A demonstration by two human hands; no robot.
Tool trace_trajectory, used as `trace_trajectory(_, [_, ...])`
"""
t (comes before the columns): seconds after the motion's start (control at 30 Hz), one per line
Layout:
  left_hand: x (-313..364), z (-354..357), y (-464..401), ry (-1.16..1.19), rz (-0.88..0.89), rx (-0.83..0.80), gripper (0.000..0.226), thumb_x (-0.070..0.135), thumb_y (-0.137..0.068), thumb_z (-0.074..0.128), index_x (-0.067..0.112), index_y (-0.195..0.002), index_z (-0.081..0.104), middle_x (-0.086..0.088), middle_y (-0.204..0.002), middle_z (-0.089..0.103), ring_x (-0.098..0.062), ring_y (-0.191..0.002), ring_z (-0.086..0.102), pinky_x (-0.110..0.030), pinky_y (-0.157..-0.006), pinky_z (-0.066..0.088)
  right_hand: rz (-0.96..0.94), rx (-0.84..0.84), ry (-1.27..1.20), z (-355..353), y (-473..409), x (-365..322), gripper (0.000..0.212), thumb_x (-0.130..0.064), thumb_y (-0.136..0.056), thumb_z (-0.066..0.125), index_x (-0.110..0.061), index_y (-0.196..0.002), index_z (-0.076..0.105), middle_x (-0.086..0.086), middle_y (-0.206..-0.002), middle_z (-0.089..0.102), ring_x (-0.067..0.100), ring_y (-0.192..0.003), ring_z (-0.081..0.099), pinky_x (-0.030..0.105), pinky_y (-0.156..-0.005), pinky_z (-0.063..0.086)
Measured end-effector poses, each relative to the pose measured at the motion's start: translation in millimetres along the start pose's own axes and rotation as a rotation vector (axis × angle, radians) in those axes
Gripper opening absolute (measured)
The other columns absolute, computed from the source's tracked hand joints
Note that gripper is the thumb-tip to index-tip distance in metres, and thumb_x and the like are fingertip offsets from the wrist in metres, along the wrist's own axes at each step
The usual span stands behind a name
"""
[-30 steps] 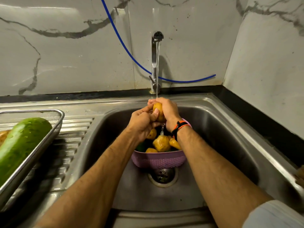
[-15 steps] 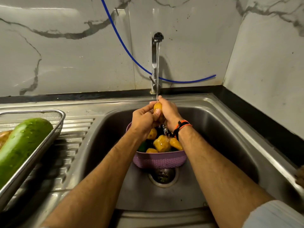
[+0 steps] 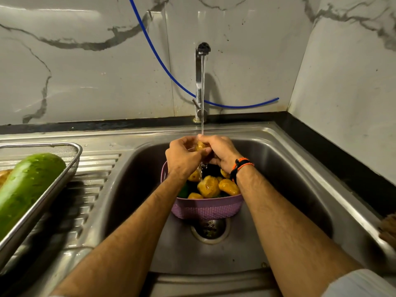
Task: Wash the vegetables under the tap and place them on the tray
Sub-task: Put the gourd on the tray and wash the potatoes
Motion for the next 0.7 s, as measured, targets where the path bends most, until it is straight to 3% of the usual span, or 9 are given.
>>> trace_trajectory(0.13, [-5.6,1.1,-3.4,-0.036,-0.144,-0.056,0.049,0.041,-0.073,0.086,0.015,-0.112,0.073,-0.001,-0.102,0.075,-0.016,-0.094,0.071,-0.039,-0.088,0.059,0.061,0.013,-0.298,-1.4,2.7,-3.2,0.005,-0.012,-0.093,0.061,-0.007,-0.092,0.061,0.008,-0.079,0.061,0.008,-0.047,0.058,0.028,-0.053,0.052])
trace_trajectory(0.2, [-9.5,1.2,-5.5,0.011,-0.224,-0.102,0.042,0.040,-0.074,0.085,0.014,-0.105,0.074,-0.004,-0.095,0.076,-0.018,-0.088,0.073,-0.040,-0.079,0.062,0.090,0.018,-0.388,-0.2,2.6,-3.1,0.007,-0.010,-0.093,0.060,-0.004,-0.098,0.059,0.013,-0.090,0.060,0.015,-0.061,0.060,0.023,-0.043,0.049])
trace_trajectory(0.27, [-10.7,1.0,-5.5,0.073,-0.274,-0.118,0.036,0.032,-0.077,0.085,0.012,-0.104,0.073,-0.007,-0.095,0.076,-0.019,-0.086,0.073,-0.036,-0.069,0.063,0.101,0.023,-0.442,-0.3,2.6,-2.8,0.021,-0.008,-0.093,0.061,-0.003,-0.113,0.057,0.015,-0.105,0.058,0.023,-0.084,0.061,0.024,-0.044,0.051])
trace_trajectory(0.4, [-12.0,1.1,-7.7,0.164,-0.311,-0.062,0.028,0.015,-0.078,0.084,0.011,-0.101,0.070,-0.009,-0.098,0.073,-0.020,-0.084,0.074,-0.041,-0.076,0.063,0.118,0.037,-0.420,-5.3,0.2,-0.9,0.026,-0.007,-0.093,0.060,-0.009,-0.119,0.056,0.015,-0.119,0.055,0.031,-0.111,0.057,0.042,-0.081,0.057])
trace_trajectory(0.57, [-14.2,0.1,-9.5,0.273,-0.341,-0.017,0.037,0.003,-0.083,0.077,0.008,-0.118,0.067,-0.011,-0.108,0.071,-0.022,-0.093,0.072,-0.038,-0.083,0.061,0.122,0.098,-0.246,-9.3,-0.8,3.5,0.005,-0.015,-0.093,0.062,-0.019,-0.096,0.061,0.016,-0.126,0.057,0.032,-0.112,0.060,0.039,-0.067,0.059])
trace_trajectory(0.7, [-11.1,0.4,-8.6,0.401,-0.414,-0.029,0.032,-0.003,-0.089,0.067,0.007,-0.119,0.066,-0.012,-0.113,0.068,-0.024,-0.100,0.069,-0.031,-0.078,0.061,0.111,0.079,-0.314,-12.0,0.2,3.1,0.007,-0.011,-0.096,0.055,-0.014,-0.101,0.059,0.016,-0.111,0.061,0.027,-0.091,0.065,0.040,-0.064,0.057])
Point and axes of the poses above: each hand's wrist, its own y-axis away from the middle knuckle, its own z-axis out of the palm, x = y × z, the point moved 1 cm from there along -y, towards the middle knuckle
